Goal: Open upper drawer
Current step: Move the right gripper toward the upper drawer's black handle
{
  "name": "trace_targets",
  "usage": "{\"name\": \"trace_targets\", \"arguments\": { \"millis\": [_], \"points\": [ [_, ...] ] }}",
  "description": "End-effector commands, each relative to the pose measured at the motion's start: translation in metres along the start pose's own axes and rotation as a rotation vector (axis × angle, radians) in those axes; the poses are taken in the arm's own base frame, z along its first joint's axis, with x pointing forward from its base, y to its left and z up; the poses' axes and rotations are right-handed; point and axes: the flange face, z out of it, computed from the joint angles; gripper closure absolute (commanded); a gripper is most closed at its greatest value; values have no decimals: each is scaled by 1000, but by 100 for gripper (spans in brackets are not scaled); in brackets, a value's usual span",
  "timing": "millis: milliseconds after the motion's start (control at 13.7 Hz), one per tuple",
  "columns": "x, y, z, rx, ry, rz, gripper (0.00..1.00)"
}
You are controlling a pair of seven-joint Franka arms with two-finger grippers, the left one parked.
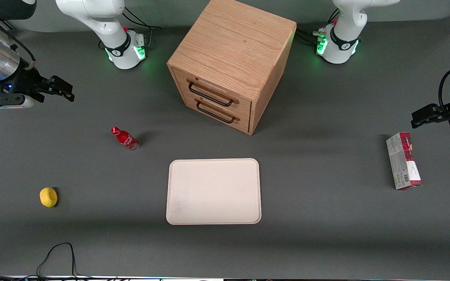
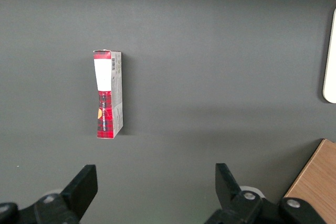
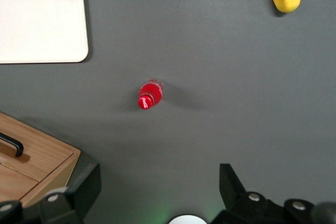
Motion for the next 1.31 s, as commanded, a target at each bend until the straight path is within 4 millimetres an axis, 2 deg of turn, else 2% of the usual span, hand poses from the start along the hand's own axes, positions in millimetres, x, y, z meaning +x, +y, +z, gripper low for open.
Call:
{"name": "trace_targets", "arguments": {
  "millis": [0,219,292,365,438,510,656,802,1021,1094,1240],
  "points": [
    [3,-5,-11,13,-12,18,0],
    [36,-7,-12,27,-9,15,0],
    [49,-18,-18,38,7,1,0],
    [55,-48,-29,31,32,-28,0],
    [59,-69,-29,34,15,-61,0],
    [62,-86,-27,42,4,-98,0],
    [66,-145,-12,67,-21,-249,0],
    [52,-208,-20,92,-9,-417,0],
    [6,-286,-19,119,-28,-615,0],
    [-5,-306,-13,125,-40,-715,0],
    [-16,-320,-2,137,-60,-896,0]
  ]
}}
